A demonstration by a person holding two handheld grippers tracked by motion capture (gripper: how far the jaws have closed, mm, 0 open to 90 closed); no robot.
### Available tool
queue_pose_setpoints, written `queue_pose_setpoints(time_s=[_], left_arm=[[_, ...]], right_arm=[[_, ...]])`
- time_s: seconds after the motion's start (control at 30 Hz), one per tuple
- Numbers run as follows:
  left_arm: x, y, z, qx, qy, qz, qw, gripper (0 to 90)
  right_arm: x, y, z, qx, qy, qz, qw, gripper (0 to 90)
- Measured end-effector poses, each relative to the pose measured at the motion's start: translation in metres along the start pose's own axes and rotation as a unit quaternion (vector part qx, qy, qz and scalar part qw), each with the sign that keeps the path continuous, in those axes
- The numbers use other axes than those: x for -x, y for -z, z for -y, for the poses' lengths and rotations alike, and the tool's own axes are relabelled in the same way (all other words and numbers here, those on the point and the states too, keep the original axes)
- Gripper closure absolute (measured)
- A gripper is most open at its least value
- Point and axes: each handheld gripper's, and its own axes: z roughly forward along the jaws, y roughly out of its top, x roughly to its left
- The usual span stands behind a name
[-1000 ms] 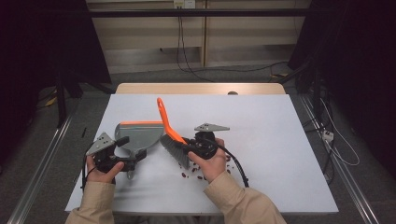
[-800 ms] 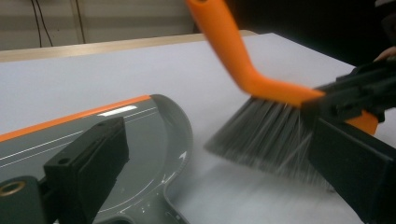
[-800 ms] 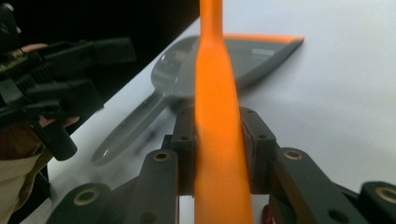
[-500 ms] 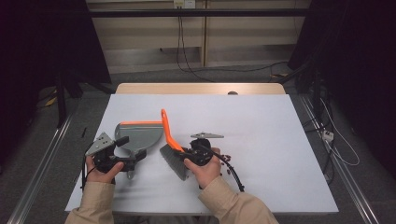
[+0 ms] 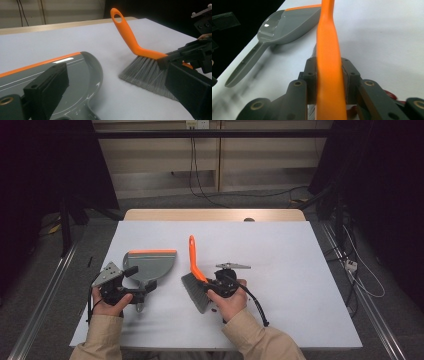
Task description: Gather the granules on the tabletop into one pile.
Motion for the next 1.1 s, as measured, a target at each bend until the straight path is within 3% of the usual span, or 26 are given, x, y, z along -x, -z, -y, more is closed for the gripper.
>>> queue_pose_setpoints(time_s=[0.6,1.1], left_arm=[[0.001,-0.002,0.0,-0.003,0.0,0.0,1.0,4.9],[0.001,-0.002,0.0,-0.003,0.0,0.001,1.0,4.9]], right_arm=[[0.025,0.024,-0.003,0.007,-0.007,0.032,0.9995,70.9],[0.036,0.033,-0.005,0.01,-0.007,0.044,0.9989,70.9]])
